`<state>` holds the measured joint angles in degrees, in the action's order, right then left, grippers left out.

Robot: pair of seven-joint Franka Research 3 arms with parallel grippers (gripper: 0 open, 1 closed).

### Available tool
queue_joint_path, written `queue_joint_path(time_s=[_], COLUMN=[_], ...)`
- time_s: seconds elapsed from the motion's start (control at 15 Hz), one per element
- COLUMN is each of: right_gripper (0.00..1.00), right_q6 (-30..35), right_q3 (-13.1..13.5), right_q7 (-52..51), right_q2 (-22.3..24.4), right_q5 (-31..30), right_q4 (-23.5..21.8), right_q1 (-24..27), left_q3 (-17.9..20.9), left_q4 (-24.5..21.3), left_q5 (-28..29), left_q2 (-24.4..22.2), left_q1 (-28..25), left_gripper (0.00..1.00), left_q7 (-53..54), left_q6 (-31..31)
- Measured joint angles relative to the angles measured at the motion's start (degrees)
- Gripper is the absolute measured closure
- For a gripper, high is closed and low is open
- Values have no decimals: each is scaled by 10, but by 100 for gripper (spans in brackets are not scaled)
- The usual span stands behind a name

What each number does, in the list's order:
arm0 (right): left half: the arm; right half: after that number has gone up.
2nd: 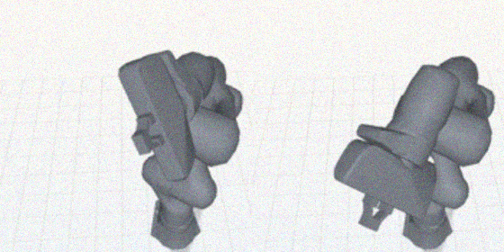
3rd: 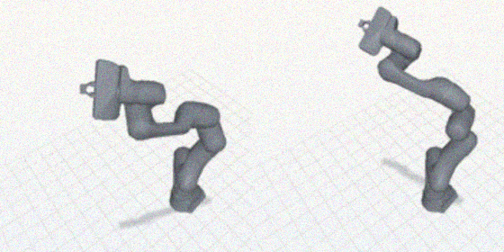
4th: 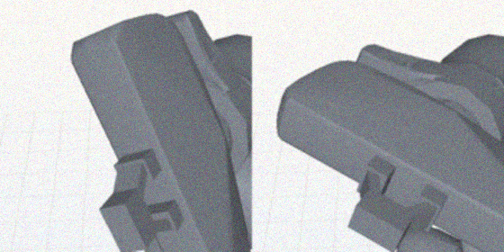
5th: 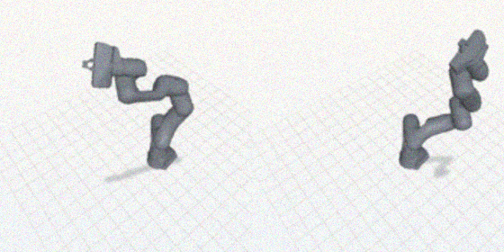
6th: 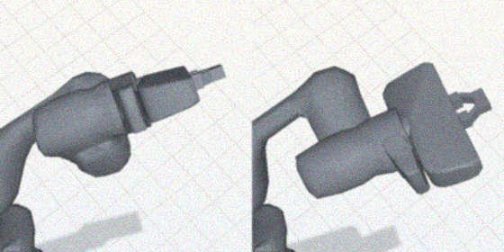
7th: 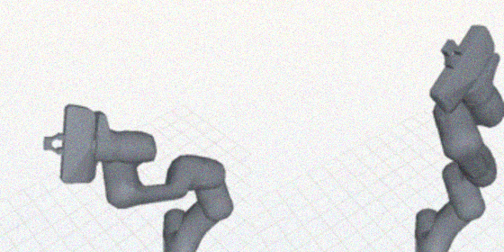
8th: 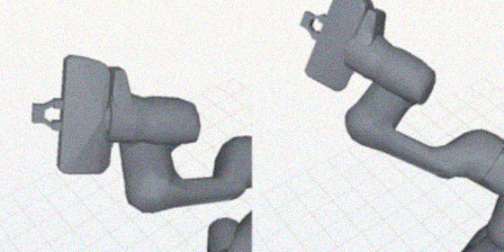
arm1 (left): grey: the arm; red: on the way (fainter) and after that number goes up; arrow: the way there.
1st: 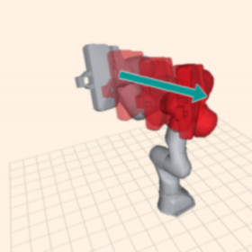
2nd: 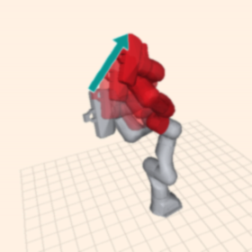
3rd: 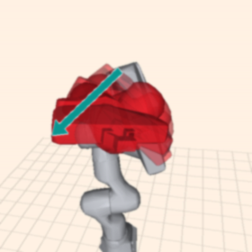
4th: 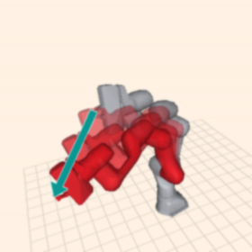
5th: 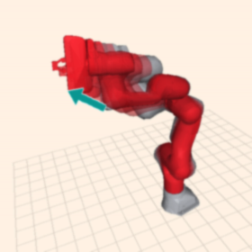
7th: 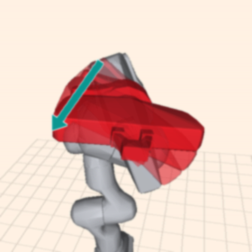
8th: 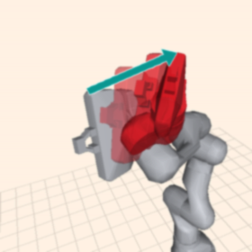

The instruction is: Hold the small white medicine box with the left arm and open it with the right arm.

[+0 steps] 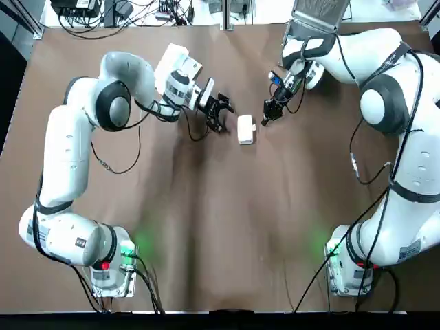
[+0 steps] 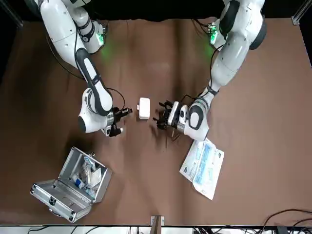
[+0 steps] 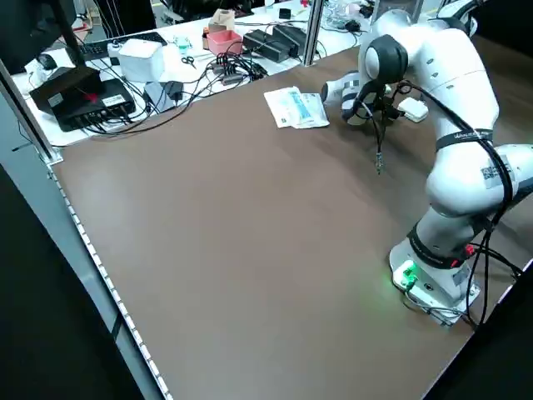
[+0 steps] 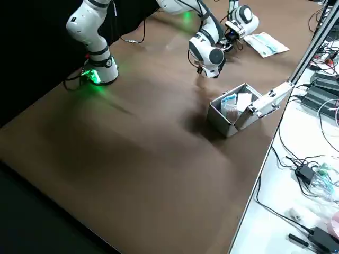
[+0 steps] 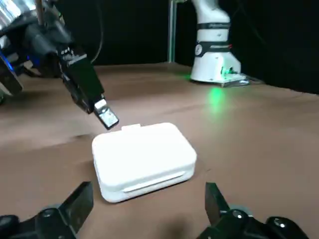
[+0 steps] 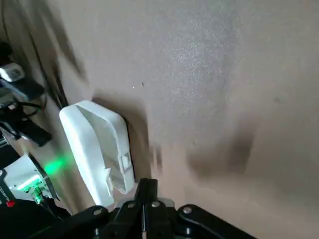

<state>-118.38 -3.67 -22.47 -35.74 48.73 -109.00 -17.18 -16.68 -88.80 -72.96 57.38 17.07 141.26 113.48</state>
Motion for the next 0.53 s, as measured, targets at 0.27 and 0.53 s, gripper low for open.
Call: queue_joint_path(time_s=[0.27, 0.53], right_gripper=[99, 99], right_q6=[0, 0], right_q3=[0, -1], right_q7=[0, 0], right_q2=[-2, -2], right_q5=[3, 7], right_q4=[0, 0], right_q1=[0, 0], left_q3=[0, 0], left_q4=[1, 7], left_q5=[-41, -69], left_q2=[14, 19], left_q1=[23, 54], left_gripper=[2, 2], left_q7=[15, 15], left_q6=[50, 92])
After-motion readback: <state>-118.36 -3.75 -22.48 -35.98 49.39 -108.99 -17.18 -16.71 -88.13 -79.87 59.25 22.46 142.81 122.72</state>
